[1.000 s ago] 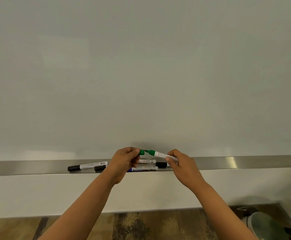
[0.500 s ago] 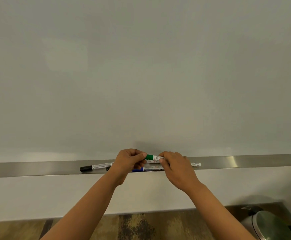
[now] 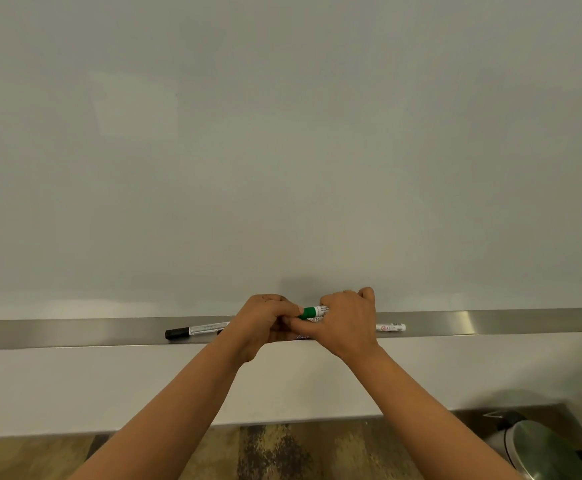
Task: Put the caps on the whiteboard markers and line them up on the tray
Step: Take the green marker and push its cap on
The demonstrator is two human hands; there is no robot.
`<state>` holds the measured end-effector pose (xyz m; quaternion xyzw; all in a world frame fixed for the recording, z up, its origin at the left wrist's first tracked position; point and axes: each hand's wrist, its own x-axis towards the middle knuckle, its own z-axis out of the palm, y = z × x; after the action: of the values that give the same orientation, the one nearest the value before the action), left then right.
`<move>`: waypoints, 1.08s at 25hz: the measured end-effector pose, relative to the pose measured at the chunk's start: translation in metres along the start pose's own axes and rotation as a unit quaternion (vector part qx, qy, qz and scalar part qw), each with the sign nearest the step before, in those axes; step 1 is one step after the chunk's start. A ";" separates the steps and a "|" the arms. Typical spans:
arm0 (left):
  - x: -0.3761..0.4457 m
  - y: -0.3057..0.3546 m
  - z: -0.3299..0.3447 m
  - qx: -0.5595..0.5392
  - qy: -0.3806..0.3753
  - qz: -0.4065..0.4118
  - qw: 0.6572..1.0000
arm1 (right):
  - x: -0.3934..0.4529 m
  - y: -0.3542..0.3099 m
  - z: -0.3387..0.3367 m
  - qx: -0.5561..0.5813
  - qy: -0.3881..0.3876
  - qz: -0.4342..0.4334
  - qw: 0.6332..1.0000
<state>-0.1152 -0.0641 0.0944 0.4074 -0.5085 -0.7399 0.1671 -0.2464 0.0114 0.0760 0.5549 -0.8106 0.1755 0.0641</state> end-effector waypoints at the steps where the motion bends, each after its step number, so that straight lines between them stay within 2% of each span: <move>1: 0.001 0.001 0.002 -0.002 -0.002 -0.004 1.000 | 0.000 0.001 0.001 0.016 0.010 -0.006 1.000; 4: 0.002 0.000 0.007 0.022 -0.005 -0.007 1.000 | -0.001 0.004 0.004 0.052 0.036 -0.027 0.998; 9: 0.008 0.001 0.007 0.006 0.018 -0.009 1.000 | 0.004 0.014 0.009 0.033 0.018 -0.029 0.999; 13: 0.010 0.001 -0.004 0.006 0.040 0.007 0.999 | 0.000 0.026 0.013 0.073 -0.084 -0.097 0.989; 16: 0.009 -0.005 -0.010 0.021 0.046 0.003 0.999 | -0.007 0.034 0.014 0.124 -0.126 -0.136 0.975; 19: 0.008 -0.015 -0.015 0.038 0.047 0.002 0.998 | -0.014 0.036 0.017 0.150 -0.150 -0.117 0.970; 23: 0.008 -0.026 -0.036 0.060 0.083 0.024 0.994 | -0.027 0.046 0.022 0.169 -0.142 -0.048 0.974; 26: 0.009 -0.033 -0.057 0.095 0.151 0.057 0.982 | -0.038 0.057 0.023 0.165 -0.121 0.001 0.979; 27: 0.009 -0.037 -0.068 0.141 0.187 0.076 0.969 | -0.041 0.059 0.024 0.166 -0.112 0.015 0.980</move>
<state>-0.0621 -0.0958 0.0475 0.5183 -0.5965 -0.5570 0.2558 -0.2830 0.0576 0.0291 0.5614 -0.7808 0.2451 -0.1228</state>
